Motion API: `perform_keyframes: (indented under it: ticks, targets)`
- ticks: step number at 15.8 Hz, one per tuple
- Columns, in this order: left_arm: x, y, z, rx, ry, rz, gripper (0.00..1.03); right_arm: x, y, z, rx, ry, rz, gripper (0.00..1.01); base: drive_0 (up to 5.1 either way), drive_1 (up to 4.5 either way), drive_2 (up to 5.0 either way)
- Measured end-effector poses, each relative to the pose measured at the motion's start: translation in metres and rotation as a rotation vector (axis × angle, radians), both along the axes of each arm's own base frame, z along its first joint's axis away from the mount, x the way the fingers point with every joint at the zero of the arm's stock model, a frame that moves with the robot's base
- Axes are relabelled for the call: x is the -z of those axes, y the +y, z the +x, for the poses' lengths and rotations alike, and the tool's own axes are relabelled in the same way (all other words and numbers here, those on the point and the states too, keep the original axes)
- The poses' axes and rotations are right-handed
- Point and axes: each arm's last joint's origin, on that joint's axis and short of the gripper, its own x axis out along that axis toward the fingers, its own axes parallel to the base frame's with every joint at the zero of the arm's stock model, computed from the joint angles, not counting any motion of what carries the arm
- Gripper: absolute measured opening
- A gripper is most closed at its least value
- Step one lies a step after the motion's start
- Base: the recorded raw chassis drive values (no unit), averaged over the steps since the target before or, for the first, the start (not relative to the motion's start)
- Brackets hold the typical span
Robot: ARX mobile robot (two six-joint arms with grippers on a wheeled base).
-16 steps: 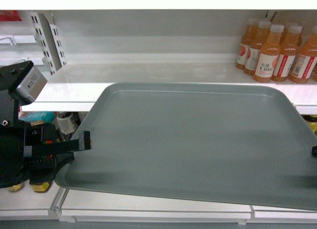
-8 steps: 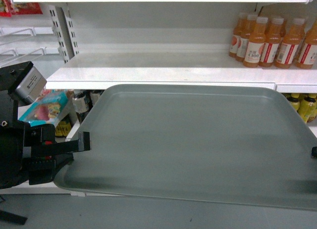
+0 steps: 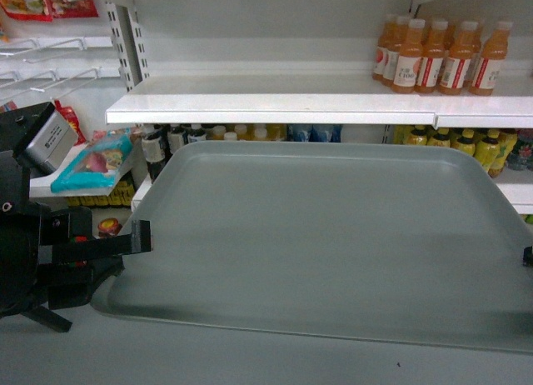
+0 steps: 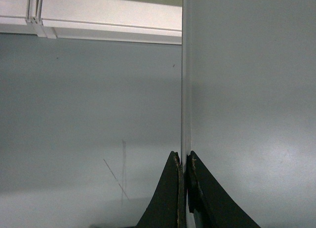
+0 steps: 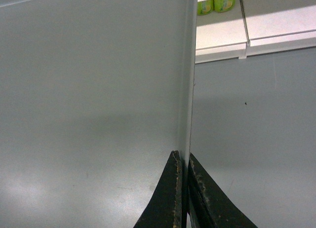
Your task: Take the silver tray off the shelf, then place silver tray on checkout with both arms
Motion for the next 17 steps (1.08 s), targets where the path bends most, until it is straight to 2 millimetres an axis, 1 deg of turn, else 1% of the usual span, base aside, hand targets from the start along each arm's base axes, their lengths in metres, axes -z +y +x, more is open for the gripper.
perform_keyframes:
  ticks: [17]
  targets:
    - [0.0001, 0.0, -0.0001, 0.0, 0.001, 0.0, 0.02, 0.0007, -0.0001, -0.0005, 0.0, 0.006, -0.001, 0.03, 0.1, -3.93, 4.0]
